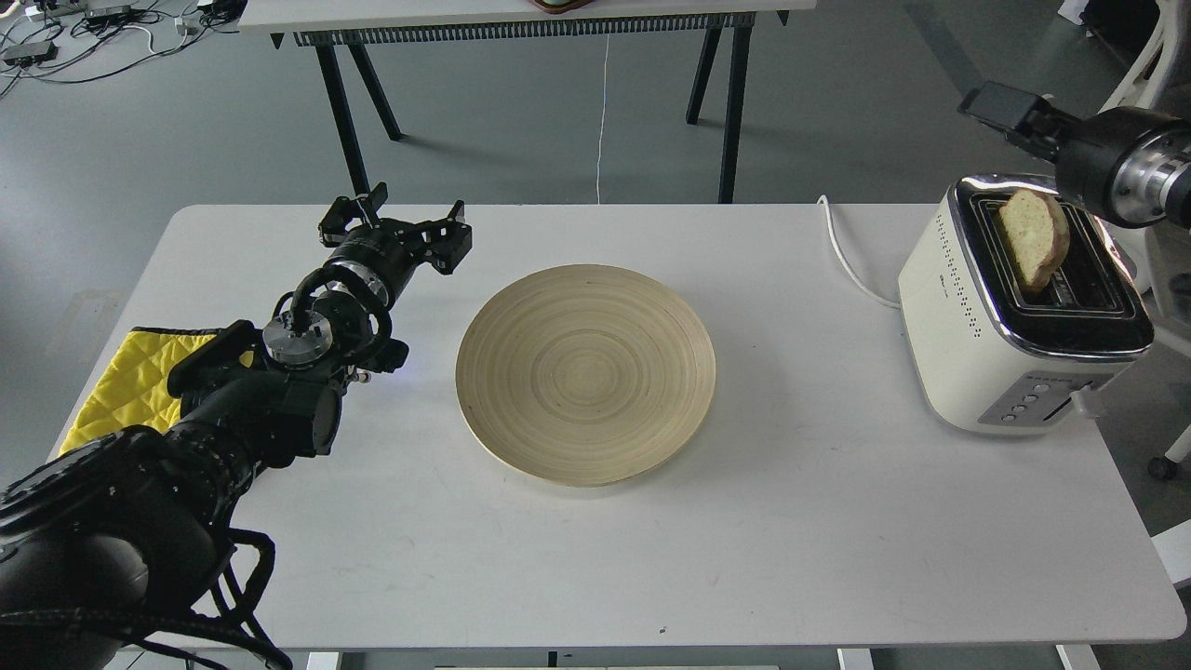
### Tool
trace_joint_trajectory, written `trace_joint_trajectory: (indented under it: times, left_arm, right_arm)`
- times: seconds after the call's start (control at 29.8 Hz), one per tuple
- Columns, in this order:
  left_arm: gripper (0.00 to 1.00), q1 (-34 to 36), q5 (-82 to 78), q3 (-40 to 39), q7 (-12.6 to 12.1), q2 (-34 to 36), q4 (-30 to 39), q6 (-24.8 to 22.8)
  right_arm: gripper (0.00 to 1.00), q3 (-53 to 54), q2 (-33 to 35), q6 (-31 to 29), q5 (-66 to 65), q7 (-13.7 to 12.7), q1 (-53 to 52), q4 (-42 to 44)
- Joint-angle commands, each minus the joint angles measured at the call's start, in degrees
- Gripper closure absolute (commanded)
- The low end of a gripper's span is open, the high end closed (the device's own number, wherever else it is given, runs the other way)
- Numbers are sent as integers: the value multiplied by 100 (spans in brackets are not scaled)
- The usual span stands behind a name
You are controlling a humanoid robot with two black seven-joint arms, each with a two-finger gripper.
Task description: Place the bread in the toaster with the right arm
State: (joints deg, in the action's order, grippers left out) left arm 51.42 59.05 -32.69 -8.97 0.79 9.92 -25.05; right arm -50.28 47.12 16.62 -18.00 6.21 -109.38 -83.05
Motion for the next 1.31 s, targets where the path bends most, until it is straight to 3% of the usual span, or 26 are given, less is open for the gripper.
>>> trace_joint_trajectory:
  times: [0.0, 0.17, 0.3, 0.44, 0.8, 1.14, 1.27]
  left_arm:
    - [0, 0, 2, 0, 0, 0, 1, 0]
    - [0, 0, 2, 0, 0, 0, 1, 0]
    - [0, 0, 2, 0, 0, 0, 1, 0]
    - [0, 0, 2, 0, 0, 0, 1, 0]
    - [0, 0, 2, 0, 0, 0, 1, 0]
    - [0, 0, 2, 0, 0, 0, 1, 0]
    - [0, 0, -7, 0, 0, 0, 1, 0]
  right_arm:
    - [1, 825, -54, 245, 138, 301, 197, -71]
    - [2, 2098, -291, 834, 638, 565, 1232, -151]
    - [2, 3434, -501, 835, 1437, 987, 2366, -37]
    - [1, 4042, -1001, 668, 2185, 1356, 3035, 358]
    - [1, 4579, -2417, -1967, 3777, 2179, 4249, 2353]
    - [1, 4755, -3173, -4384, 4488, 2179, 5163, 4190]
    - [1, 4755, -3192, -4462, 4709, 2179, 5295, 4376]
